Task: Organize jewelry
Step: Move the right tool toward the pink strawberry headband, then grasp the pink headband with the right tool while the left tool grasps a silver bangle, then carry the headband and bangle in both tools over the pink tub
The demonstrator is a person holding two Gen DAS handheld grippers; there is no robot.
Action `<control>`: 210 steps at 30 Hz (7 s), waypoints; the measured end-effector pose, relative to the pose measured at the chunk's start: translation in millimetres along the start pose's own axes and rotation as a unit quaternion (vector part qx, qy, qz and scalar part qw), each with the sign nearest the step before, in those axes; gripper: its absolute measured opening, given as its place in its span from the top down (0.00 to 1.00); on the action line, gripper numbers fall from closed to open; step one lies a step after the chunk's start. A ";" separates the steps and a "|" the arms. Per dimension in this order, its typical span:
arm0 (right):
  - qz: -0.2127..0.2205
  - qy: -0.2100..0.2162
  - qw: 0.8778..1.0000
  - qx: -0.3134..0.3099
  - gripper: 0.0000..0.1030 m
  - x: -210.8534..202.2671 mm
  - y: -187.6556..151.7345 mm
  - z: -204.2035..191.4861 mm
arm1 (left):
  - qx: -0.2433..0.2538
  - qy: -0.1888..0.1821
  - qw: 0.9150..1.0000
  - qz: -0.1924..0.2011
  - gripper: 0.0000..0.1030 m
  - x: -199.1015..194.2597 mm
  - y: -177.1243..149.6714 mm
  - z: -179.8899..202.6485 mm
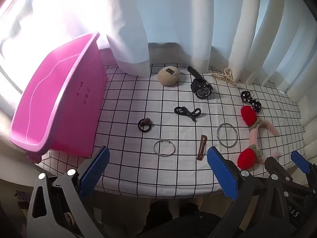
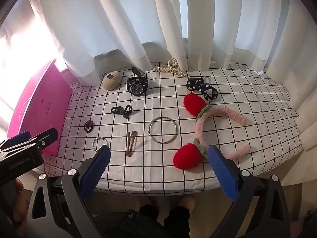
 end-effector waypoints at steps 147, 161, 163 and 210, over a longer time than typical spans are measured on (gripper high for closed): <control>-0.033 -0.033 0.997 -0.063 0.26 175.8 -34.6 86.5 | -0.006 -0.021 1.000 -0.007 0.35 174.2 -47.9 2.2; -0.015 0.020 0.998 -0.052 0.90 161.6 -34.1 78.2 | -0.019 -0.052 0.998 -0.005 0.50 157.2 -44.8 6.4; -0.009 0.029 0.998 -0.047 0.90 155.1 -33.2 77.8 | -0.020 -0.056 0.998 0.002 0.50 149.0 -41.2 8.5; 0.210 0.302 0.876 -0.310 0.90 -14.9 205.0 -285.5 | -0.187 0.048 0.951 0.242 0.50 -81.0 100.1 -224.8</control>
Point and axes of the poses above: each gripper's, at about its wrist camera, not at the fingertips, and x roughly the way its jaws point, z to its right, y to its top, the point moved 8 cm from there along x, roughly the way its jaws point, and after that the axes turned 13 degrees about -x, right-handed, at the moved point
